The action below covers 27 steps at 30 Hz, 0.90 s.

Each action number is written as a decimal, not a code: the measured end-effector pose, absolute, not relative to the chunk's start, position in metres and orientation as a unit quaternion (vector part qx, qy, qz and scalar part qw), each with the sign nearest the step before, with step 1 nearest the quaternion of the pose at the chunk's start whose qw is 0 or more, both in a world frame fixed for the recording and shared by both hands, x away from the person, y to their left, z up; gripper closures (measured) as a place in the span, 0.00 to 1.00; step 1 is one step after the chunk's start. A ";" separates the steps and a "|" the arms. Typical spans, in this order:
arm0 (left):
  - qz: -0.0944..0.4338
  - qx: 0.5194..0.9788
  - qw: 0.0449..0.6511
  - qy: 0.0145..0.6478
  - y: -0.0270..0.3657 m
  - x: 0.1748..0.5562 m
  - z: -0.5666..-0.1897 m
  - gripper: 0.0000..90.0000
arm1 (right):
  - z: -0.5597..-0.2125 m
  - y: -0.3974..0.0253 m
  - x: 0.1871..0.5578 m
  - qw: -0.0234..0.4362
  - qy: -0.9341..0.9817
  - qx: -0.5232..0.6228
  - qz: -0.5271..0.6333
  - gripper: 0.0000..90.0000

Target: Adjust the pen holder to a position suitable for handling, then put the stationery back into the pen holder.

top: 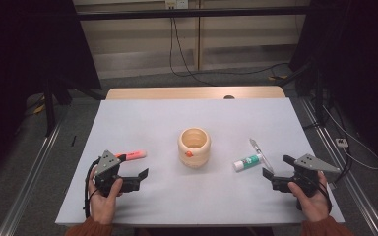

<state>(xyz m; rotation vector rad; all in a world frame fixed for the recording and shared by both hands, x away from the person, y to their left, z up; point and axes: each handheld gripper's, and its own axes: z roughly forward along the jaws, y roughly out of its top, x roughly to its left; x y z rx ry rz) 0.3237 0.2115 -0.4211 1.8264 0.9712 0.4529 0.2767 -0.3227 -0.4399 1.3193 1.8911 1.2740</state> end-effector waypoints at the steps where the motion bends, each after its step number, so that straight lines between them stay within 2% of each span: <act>1: 0.186 0.748 0.494 0.402 0.213 0.322 -0.421 0.05 | -0.440 -0.323 0.276 0.251 0.695 0.485 0.468 0.05; 4: 0.199 0.745 0.497 0.397 0.215 0.314 -0.419 0.05 | -0.440 -0.324 0.275 0.251 0.695 0.484 0.470 0.05; 21: 0.157 0.754 0.499 0.397 0.211 0.312 -0.424 0.06 | -0.439 -0.322 0.282 0.243 0.705 0.481 0.461 0.06; 27: 0.161 0.756 0.498 0.393 0.210 0.311 -0.422 0.06 | -0.438 -0.322 0.284 0.247 0.693 0.480 0.478 0.08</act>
